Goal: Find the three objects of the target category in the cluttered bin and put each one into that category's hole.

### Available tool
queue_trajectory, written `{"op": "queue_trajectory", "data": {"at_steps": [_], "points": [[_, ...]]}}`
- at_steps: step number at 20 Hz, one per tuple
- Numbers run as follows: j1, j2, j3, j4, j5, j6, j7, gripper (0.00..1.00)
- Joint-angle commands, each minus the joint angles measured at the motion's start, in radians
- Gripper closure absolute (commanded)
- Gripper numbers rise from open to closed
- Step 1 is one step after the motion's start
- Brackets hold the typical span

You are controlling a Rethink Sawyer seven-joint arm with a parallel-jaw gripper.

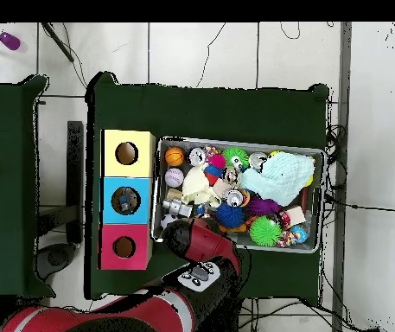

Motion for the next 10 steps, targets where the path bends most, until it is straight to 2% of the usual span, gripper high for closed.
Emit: {"op": "queue_trajectory", "data": {"at_steps": [1,10], "points": [[-0.044,0.080,0.084,-0.123,-0.040,-0.060,0.058,0.00],[-0.072,0.030,0.144,-0.126,-0.010,0.014,0.089,0.00]]}}
